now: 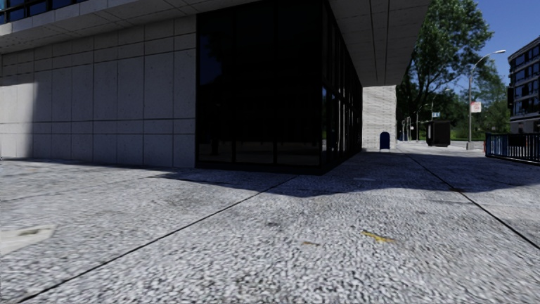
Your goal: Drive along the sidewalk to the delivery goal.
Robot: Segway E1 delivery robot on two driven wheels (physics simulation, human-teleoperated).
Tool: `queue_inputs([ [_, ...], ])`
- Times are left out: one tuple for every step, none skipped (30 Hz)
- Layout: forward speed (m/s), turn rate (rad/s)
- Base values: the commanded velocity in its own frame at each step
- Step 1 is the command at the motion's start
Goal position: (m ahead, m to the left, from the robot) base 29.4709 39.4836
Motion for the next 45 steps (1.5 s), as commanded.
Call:
queue_inputs([
  [1.47,0.62],
  [1.47,0.62],
  [1.47,0.62],
  [1.47,0.62],
  [1.48,0.62],
  [1.5,0.62],
  [1.51,0.62],
  [1.51,0.62],
  [1.53,0.62],
  [1.56,0.62],
  [1.59,0.62],
  [1.59,0.62],
  [1.61,0.62],
  [1.63,0.64],
  [1.66,0.64],
  [1.66,0.64],
  [1.72,0.65],
  [2.0,0.65],
  [2.0,0.63],
  [2.0,0.63],
  [2.0,0.62],
  [2.0,0.62],
  [2.0,0.62],
  [2.0,0.62],
  [2.0,0.62],
  [2.0,0.62],
  [2.0,0.62],
  [2.0,0.62],
  [2.0,0.62],
  [2.0,0.62],
  [2.0,0.62],
  [2.0,0.62],
  [2.0,0.62],
  [2.0,0.62],
  [2.0,0.62],
  [2.0,0.62],
  [2.0,0.62],
  [2.0,0.62],
  [2.0,0.62],
  [2.0,0.62],
  [2.0,0.6],
  [2.0,0.57],
  [2.0,0.57],
  [2.0,0.55],
  [2.0,0.55],
])
